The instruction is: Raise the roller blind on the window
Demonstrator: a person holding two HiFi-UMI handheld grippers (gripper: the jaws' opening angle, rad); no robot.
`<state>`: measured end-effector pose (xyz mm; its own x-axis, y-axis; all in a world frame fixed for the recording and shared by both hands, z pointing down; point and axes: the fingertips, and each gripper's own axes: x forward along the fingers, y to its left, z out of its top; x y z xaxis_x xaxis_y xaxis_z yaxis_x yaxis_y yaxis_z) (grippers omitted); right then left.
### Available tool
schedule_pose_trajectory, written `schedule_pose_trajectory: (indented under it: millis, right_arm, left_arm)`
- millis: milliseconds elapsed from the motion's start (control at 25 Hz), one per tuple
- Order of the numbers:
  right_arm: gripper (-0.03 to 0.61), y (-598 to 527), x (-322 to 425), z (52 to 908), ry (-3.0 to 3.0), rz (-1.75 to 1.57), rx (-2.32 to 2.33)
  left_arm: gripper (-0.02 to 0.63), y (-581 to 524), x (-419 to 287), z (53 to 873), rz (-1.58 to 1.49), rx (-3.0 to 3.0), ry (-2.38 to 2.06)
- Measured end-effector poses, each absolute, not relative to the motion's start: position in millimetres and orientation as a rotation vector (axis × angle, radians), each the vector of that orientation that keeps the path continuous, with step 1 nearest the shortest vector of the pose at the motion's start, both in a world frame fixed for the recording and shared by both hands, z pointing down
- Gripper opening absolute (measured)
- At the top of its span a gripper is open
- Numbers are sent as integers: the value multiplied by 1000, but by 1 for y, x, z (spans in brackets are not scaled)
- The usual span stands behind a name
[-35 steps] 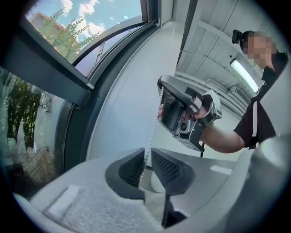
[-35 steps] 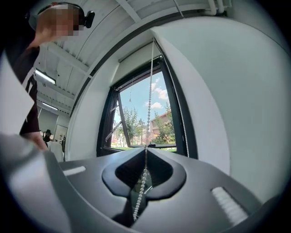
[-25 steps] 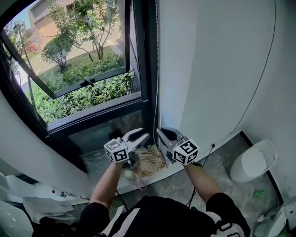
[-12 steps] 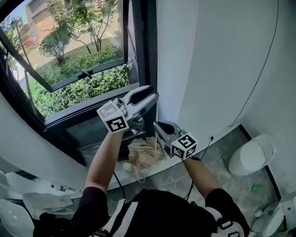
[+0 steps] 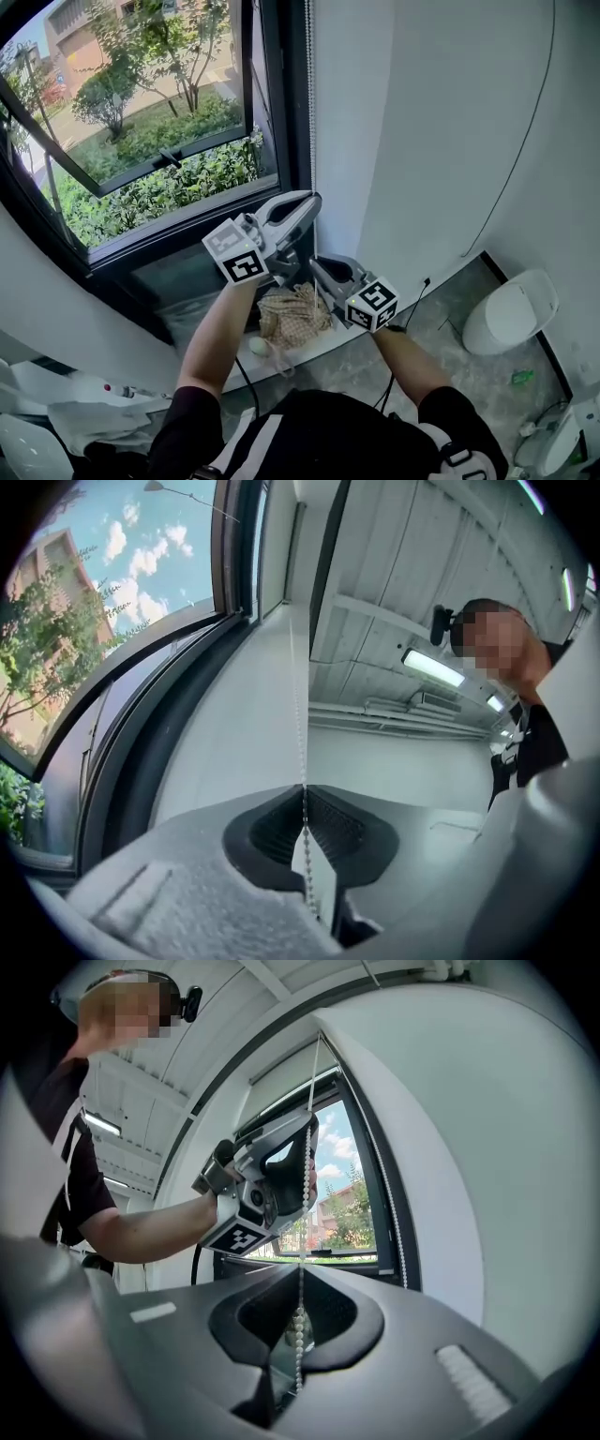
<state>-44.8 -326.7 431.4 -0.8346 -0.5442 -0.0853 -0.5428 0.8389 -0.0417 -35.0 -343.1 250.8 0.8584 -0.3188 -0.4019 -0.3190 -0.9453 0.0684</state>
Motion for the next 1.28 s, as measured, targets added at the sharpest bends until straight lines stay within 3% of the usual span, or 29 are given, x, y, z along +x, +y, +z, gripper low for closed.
schedule_pose_trajectory:
  millis: [480, 680, 760, 840, 1280]
  right_arm:
    - [15, -307, -54, 569, 3188, -347, -912]
    - [30, -303, -51, 582, 3222, -381, -896]
    - [109, -304, -44, 569, 3173, -410, -869]
    - [129, -308, -37, 544, 3102, -392, -854]
    - [132, -330, -36, 332, 2767, 11, -778]
  left_arm:
    - [14, -348, -37, 393, 428, -3152, 718]
    - [8, -349, -45, 414, 435, -3179, 773]
    - [8, -352, -49, 414, 434, -3178, 797]
    - [8, -354, -54, 414, 432, -3180, 811]
    - [8, -356, -67, 412, 487, -3172, 835]
